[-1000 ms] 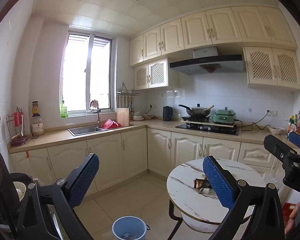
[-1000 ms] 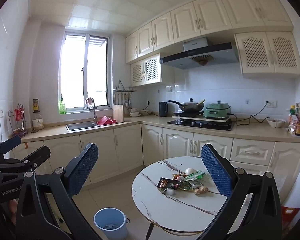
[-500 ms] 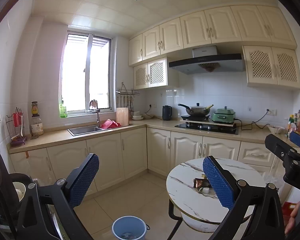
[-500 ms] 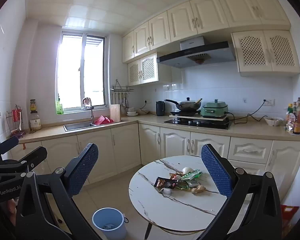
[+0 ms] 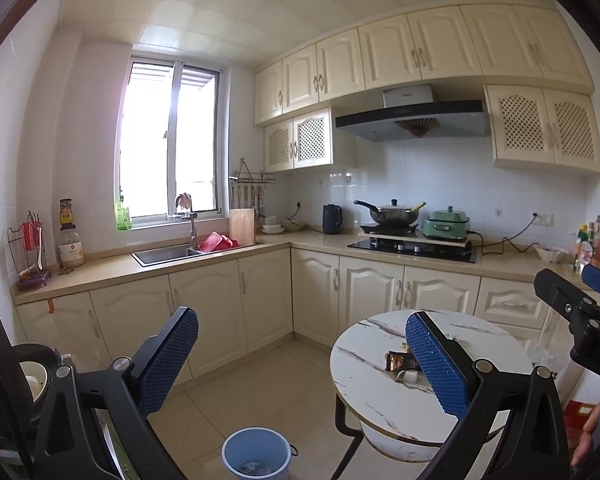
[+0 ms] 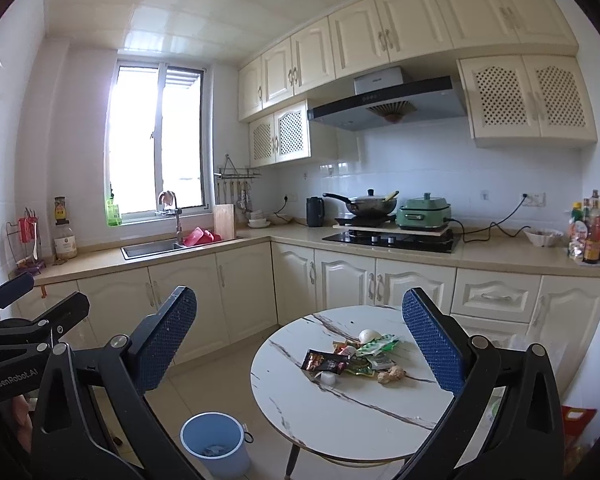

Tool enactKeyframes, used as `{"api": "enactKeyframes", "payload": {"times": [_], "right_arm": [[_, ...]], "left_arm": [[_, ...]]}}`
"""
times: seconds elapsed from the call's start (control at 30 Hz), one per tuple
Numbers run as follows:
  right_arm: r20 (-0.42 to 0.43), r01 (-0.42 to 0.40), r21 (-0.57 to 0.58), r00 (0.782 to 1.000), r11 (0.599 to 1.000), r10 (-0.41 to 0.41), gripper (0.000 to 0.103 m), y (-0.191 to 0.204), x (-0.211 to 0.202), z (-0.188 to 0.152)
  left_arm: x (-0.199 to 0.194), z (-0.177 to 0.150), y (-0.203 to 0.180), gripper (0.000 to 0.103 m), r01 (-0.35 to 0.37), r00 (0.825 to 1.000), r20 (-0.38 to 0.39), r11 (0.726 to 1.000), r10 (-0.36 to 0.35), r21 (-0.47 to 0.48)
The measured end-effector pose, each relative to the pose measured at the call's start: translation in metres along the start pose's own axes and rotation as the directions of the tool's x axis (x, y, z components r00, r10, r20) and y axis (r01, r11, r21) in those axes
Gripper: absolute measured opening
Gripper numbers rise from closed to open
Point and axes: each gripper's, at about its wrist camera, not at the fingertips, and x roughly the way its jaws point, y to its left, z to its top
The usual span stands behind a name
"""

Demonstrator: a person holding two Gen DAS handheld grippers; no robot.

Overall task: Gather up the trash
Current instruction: 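Move both tools back toward the table, then grasp the black and red snack wrappers with the left gripper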

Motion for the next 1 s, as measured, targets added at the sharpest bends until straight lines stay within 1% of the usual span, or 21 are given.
{"api": "enactKeyframes", "payload": {"times": [0.23, 0.3, 0.47, 0.57, 0.67, 0.77, 0.9, 1.0], "right_arm": [[-0.027, 0.022, 0.004, 0.999, 1.0, -0.022, 0.103, -0.012, 0.017, -0.009], [-0.035, 0.039, 0.005, 0.999, 0.999, -0.039, 0.103, -0.018, 0.023, -0.011], [-0.055, 0.086, 0.019, 0.995, 0.996, -0.085, 0.103, -0.043, 0.042, -0.018], [-0.086, 0.114, 0.031, 0.99, 0.993, -0.111, 0.103, -0.064, 0.06, -0.027], [-0.139, 0.154, 0.055, 0.98, 0.987, -0.145, 0.103, -0.092, 0.082, -0.041], [-0.208, 0.19, 0.083, 0.963, 0.978, -0.17, 0.103, -0.121, 0.109, -0.062], [-0.305, 0.222, 0.088, 0.934, 0.971, -0.186, 0.103, -0.151, 0.148, -0.091], [-0.372, 0.232, 0.096, 0.91, 0.968, -0.181, 0.103, -0.172, 0.176, -0.113]], "left_arm": [[0.033, 0.003, -0.001, 0.102, 0.013, 0.999, -0.038, 1.0, -0.013, 0.008], [0.046, 0.005, -0.001, 0.102, 0.016, 0.999, -0.052, 1.0, -0.015, 0.009], [0.087, 0.013, -0.009, 0.102, 0.022, 0.995, -0.093, 1.0, -0.02, 0.017], [0.121, 0.016, -0.02, 0.102, 0.044, 0.991, -0.129, 0.999, -0.04, 0.027], [0.163, 0.015, -0.035, 0.102, 0.077, 0.981, -0.182, 0.997, -0.07, 0.03], [0.211, 0.016, -0.056, 0.102, 0.11, 0.965, -0.244, 0.993, -0.099, 0.032], [0.28, 0.012, -0.089, 0.102, 0.165, 0.937, -0.321, 0.985, -0.139, 0.055], [0.332, 0.007, -0.111, 0.102, 0.217, 0.909, -0.378, 0.973, -0.174, 0.076]]}}
